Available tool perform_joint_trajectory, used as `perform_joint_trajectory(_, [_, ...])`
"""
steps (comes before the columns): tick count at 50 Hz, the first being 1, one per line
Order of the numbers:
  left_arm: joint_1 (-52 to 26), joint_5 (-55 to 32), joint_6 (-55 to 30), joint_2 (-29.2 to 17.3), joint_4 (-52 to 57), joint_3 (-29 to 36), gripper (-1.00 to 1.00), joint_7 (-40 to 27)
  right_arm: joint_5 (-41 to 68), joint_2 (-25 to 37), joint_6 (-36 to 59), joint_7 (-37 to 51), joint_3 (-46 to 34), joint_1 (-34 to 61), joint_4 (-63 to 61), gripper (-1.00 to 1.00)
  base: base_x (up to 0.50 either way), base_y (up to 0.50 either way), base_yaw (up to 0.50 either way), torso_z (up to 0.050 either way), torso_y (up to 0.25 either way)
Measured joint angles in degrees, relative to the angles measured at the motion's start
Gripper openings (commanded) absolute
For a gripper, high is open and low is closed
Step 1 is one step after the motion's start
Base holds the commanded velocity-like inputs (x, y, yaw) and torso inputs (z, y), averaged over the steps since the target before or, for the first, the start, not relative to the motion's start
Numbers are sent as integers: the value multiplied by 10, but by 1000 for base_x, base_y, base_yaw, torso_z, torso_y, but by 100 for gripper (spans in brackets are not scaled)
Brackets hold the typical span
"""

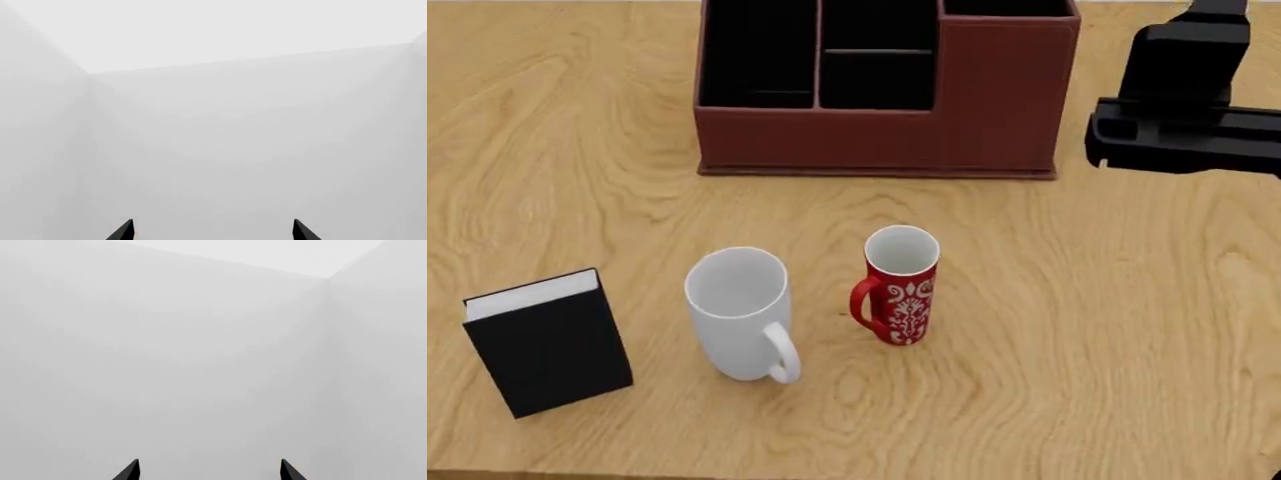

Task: Pick up the white mug and place it to the right of the caddy.

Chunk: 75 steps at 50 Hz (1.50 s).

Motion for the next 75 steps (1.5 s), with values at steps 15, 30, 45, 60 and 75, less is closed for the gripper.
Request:
perform_joint_trajectory(15, [-1, -28, 18, -16, -9, 6, 100, -29, 41, 15, 6, 32, 4, 8, 6, 100, -1, 0, 0, 0, -211])
perform_joint_trajectory(30, [1, -46, 24, -27, -13, 10, 100, -47, 65, 23, 5, 48, 12, 4, 9, 100, -1, 0, 0, 0, -212])
perform_joint_trajectory(45, [20, -51, 54, -37, -22, 11, 100, -51, 94, 28, 14, 68, 23, 11, 7, 100, -1, 0, 0, 0, -67])
perform_joint_trajectory(60, [26, -62, 62, -42, -22, 6, 100, -60, 177, 44, 18, 124, 52, 18, 13, 100, 47, 0, 0, 0, 0])
perform_joint_trajectory(75, [28, -72, 68, -48, -24, 9, 100, -69, 229, 57, 10, 158, 64, 13, 22, 100, 274, 0, 0, 0, 0])
